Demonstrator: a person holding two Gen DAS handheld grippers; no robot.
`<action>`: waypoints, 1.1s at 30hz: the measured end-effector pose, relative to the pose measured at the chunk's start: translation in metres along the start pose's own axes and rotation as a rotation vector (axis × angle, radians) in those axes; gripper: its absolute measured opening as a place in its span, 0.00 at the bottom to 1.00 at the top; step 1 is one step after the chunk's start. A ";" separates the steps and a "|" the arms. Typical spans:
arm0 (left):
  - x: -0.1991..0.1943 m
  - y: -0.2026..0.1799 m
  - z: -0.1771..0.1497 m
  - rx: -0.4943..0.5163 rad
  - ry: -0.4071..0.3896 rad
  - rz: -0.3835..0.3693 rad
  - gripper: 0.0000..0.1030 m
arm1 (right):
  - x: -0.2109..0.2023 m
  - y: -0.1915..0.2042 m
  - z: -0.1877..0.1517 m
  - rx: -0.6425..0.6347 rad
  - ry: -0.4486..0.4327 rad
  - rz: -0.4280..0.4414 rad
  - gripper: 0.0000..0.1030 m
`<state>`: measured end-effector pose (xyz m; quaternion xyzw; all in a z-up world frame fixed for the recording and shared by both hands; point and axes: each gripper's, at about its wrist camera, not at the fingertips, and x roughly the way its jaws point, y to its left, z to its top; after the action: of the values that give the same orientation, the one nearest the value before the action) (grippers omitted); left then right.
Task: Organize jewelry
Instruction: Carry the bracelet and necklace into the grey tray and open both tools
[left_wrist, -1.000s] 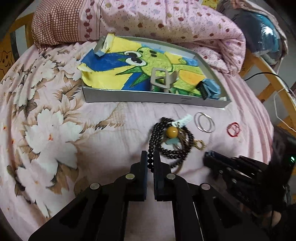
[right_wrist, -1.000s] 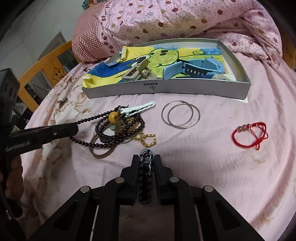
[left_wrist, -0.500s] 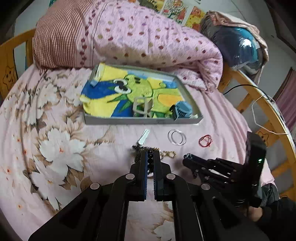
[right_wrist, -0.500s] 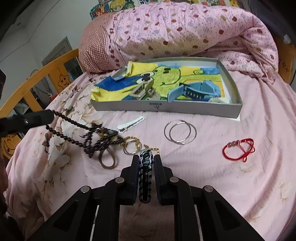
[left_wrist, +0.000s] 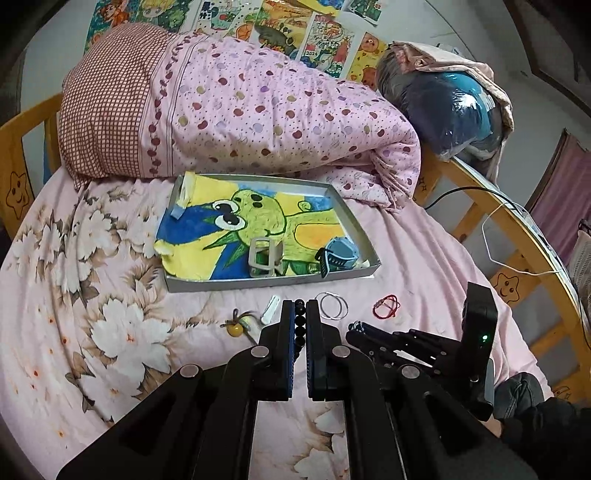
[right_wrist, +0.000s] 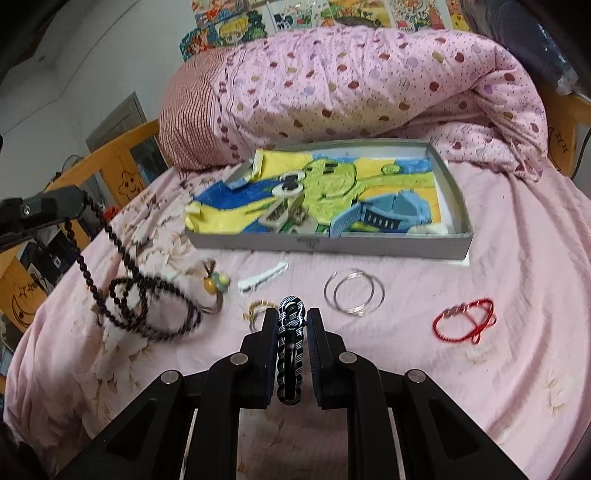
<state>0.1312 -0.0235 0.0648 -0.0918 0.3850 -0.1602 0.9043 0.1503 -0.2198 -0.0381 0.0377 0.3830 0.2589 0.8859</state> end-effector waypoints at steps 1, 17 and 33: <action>0.000 0.000 0.002 0.004 -0.003 0.000 0.03 | -0.001 -0.001 0.002 -0.001 -0.009 -0.001 0.14; 0.031 -0.013 0.062 0.015 -0.082 -0.032 0.03 | 0.000 -0.068 0.050 0.079 -0.161 -0.122 0.14; 0.131 -0.024 0.085 -0.055 -0.073 -0.048 0.03 | 0.029 -0.108 0.065 0.141 -0.135 -0.085 0.14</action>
<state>0.2731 -0.0893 0.0426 -0.1315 0.3538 -0.1677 0.9107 0.2591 -0.2905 -0.0402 0.1011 0.3409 0.1905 0.9150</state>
